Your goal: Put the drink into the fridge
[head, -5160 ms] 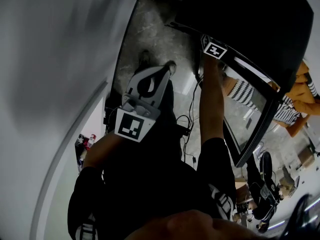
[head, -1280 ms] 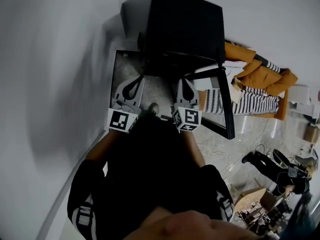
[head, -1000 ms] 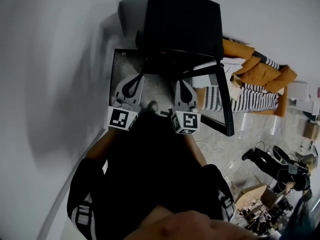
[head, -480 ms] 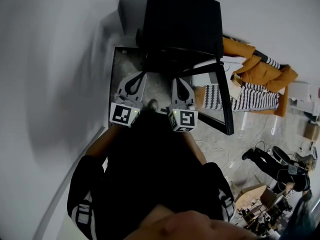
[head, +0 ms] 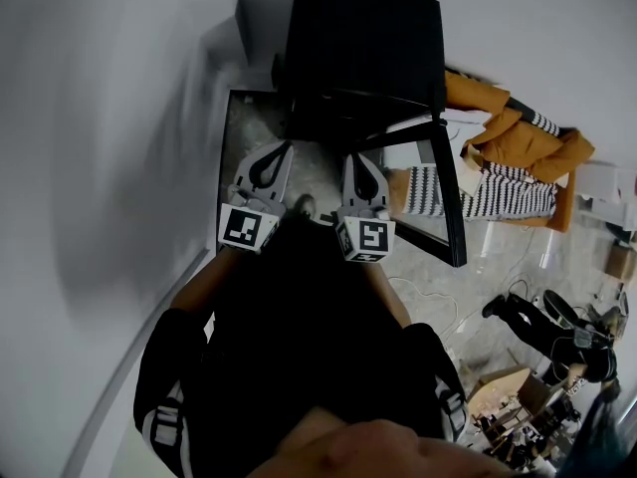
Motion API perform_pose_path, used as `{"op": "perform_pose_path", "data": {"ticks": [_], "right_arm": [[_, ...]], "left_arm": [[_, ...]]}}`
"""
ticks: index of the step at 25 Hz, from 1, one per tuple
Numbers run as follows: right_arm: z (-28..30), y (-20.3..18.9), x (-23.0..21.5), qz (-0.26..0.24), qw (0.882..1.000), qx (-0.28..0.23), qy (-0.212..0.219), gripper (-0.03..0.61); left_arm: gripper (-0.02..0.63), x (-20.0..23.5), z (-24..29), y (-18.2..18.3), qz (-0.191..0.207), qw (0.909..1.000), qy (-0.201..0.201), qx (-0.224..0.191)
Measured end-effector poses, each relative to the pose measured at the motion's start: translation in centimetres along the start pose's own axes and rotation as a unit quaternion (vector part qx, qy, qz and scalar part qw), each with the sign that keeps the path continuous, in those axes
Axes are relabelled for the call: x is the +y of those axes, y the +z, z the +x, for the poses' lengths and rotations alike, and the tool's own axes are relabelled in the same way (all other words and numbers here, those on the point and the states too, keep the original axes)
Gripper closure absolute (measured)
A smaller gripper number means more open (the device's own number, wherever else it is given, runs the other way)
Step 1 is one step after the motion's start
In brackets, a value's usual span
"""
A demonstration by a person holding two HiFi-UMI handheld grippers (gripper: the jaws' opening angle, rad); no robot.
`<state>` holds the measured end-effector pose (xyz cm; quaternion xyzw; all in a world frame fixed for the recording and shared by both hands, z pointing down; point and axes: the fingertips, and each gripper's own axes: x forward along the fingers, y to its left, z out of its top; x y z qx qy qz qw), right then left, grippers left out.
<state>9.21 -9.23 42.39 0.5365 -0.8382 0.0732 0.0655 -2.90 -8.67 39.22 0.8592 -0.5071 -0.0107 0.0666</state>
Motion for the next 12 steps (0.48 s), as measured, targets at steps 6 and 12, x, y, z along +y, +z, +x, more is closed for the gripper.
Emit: {"op": "perform_pose_path", "data": {"ticks": [6, 12], "right_arm": [[-0.16, -0.33, 0.27, 0.001, 1.000, 0.002, 0.001, 0.577], [-0.22, -0.22, 0.73, 0.003, 1.000, 0.003, 0.003, 0.577]], "left_arm": [[0.609, -0.04, -0.37, -0.28, 0.002, 1.0000, 0.000, 0.000], [0.609, 0.14, -0.60, -0.10, -0.001, 1.0000, 0.000, 0.001]]}}
